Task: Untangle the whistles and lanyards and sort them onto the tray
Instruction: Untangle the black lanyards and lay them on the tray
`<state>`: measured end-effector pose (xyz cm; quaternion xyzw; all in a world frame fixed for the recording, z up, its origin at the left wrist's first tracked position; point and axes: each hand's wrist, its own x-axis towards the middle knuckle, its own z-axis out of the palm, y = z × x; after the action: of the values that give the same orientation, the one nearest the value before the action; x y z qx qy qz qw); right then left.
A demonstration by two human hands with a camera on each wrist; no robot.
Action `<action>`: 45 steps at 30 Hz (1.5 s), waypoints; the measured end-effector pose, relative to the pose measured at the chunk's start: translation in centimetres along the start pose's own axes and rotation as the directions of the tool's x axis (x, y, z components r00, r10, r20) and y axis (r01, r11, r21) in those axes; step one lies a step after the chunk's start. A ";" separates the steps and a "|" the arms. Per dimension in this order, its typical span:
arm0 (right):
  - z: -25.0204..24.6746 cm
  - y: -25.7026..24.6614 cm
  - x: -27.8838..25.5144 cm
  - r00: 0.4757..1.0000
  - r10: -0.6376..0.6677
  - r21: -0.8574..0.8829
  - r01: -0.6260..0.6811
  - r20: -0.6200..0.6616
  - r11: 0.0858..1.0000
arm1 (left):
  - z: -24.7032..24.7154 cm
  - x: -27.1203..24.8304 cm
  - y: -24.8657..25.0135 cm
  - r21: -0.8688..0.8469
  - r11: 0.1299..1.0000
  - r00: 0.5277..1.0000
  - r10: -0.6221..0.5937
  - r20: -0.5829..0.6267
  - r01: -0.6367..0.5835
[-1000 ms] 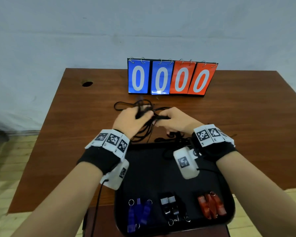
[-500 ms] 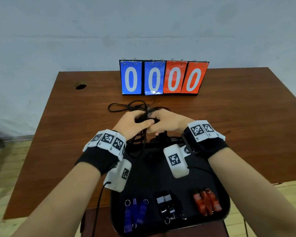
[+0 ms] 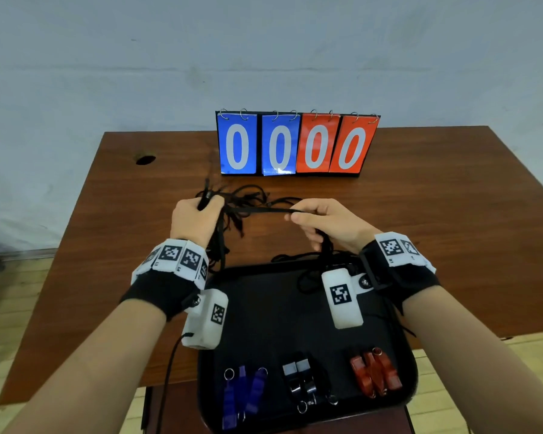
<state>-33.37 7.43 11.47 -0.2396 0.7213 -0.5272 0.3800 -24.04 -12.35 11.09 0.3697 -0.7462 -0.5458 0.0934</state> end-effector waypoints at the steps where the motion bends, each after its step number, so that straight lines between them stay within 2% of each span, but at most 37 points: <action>1: -0.1 -0.1 -0.2 1.000 0.007 0.029 -0.008 0.012 1.000 | -0.1 0.0 0.1 -0.058 0.998 1.000 -0.020 -0.021 0.019; 4: -0.8 0.1 -0.6 0.995 0.085 0.125 -0.091 0.051 0.988 | -0.5 0.0 0.2 -0.150 0.989 0.997 -0.027 -0.075 0.015; 7: -1.1 0.2 -0.8 0.992 0.107 0.219 -0.118 0.060 0.969 | -0.7 0.1 0.3 -0.142 0.989 0.995 0.023 -0.098 -0.037; 12: -1.4 -0.2 -0.7 0.999 0.021 0.404 -0.038 0.045 0.914 | 0.0 0.2 -0.6 -0.014 0.998 0.998 0.055 0.014 -0.055; 16: -1.2 -1.0 -0.7 0.999 0.007 0.354 -0.023 0.046 0.935 | 0.9 -0.3 -0.7 0.165 0.973 0.983 0.146 0.109 -0.162; 18: -1.0 -1.3 -0.6 0.998 0.023 0.298 -0.040 0.061 0.954 | 1.3 -0.8 -0.3 0.131 0.959 0.956 0.226 0.188 -0.252; 21: -0.5 -1.6 -0.4 0.993 0.046 0.305 -0.077 0.109 0.949 | 2.2 -1.8 1.2 -0.015 0.926 0.849 0.352 0.394 -0.377; 23: -0.1 -1.9 -0.3 0.992 0.066 0.309 -0.096 0.107 0.946 | 2.6 -2.2 1.9 -0.075 0.929 0.797 0.351 0.491 -0.362; 24: 0.0 -2.0 -0.2 0.993 0.077 0.301 -0.102 0.093 0.948 | 2.8 -2.2 2.1 -0.067 0.932 0.794 0.341 0.503 -0.357; 27: 0.0 -2.3 -0.3 0.992 0.098 0.271 -0.115 0.075 0.956 | 3.2 -1.9 2.2 -0.019 0.932 0.820 0.329 0.469 -0.363; 30: -0.2 -2.7 -0.6 0.992 0.106 0.219 -0.120 0.075 0.968 | 3.1 -1.7 1.7 -0.063 0.951 0.845 0.299 0.444 -0.303; 34: -0.7 -2.6 -0.7 0.998 0.066 0.145 -0.068 0.016 0.987 | 3.1 -1.8 1.1 -0.106 0.963 0.863 0.268 0.428 -0.247; 39: -0.5 -1.9 -0.9 0.998 0.061 0.224 -0.053 -0.030 0.973 | 3.0 -2.3 1.5 -0.120 0.974 0.871 0.224 0.437 -0.191; 45: -1.2 -1.5 -1.0 0.974 0.027 0.383 0.063 -0.226 0.922 | 2.5 -2.3 1.4 -0.127 0.987 0.898 0.147 0.415 -0.102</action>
<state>-33.87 8.39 13.35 -0.1048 0.6390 -0.6868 0.3302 -24.41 -8.81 11.92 0.1888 -0.7420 -0.6431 -0.0173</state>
